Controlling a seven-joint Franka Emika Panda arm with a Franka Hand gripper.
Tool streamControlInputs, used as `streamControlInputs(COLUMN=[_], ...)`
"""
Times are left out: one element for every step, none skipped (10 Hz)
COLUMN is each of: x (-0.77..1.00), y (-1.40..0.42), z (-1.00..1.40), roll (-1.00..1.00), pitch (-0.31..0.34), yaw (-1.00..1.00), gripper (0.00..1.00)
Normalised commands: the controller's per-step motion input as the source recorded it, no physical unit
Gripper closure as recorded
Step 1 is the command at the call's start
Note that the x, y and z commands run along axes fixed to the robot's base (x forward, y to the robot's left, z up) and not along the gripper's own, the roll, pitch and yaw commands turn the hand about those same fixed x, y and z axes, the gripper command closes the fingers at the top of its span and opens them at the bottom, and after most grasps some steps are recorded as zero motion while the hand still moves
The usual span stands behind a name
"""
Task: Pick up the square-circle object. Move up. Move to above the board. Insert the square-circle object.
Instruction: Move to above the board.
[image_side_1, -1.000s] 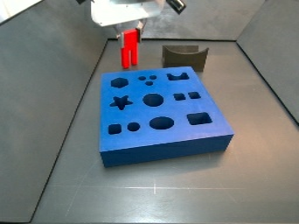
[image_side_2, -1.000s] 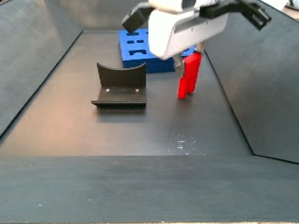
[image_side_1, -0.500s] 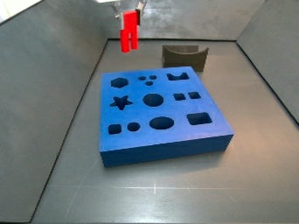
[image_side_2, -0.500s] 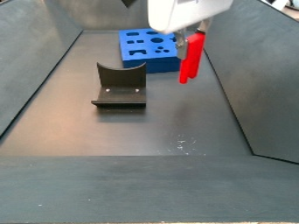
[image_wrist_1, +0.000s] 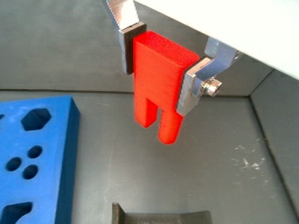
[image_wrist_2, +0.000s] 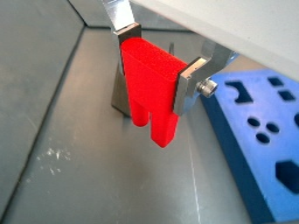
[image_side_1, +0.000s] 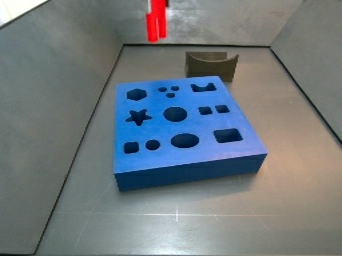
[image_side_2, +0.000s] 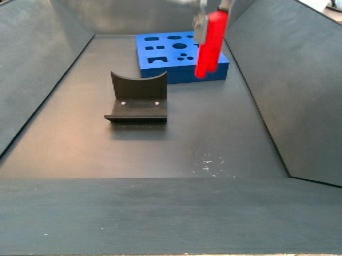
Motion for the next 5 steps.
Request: streamControlInputs(x=[0.19, 0.17, 0.16, 0.14, 0.13], y=[0.04, 0.03, 0.03, 0.03, 0.03], z=[1.0, 1.0, 1.0, 1.0, 1.0], roll=[0.14, 0.12, 0.12, 0.11, 0.11], pitch=[0.095, 0.1, 0.096, 0.096, 0.093], yaw=[0.07, 0.05, 0.05, 0.05, 0.05], gripper=[1.0, 1.0, 1.0, 1.0, 1.0])
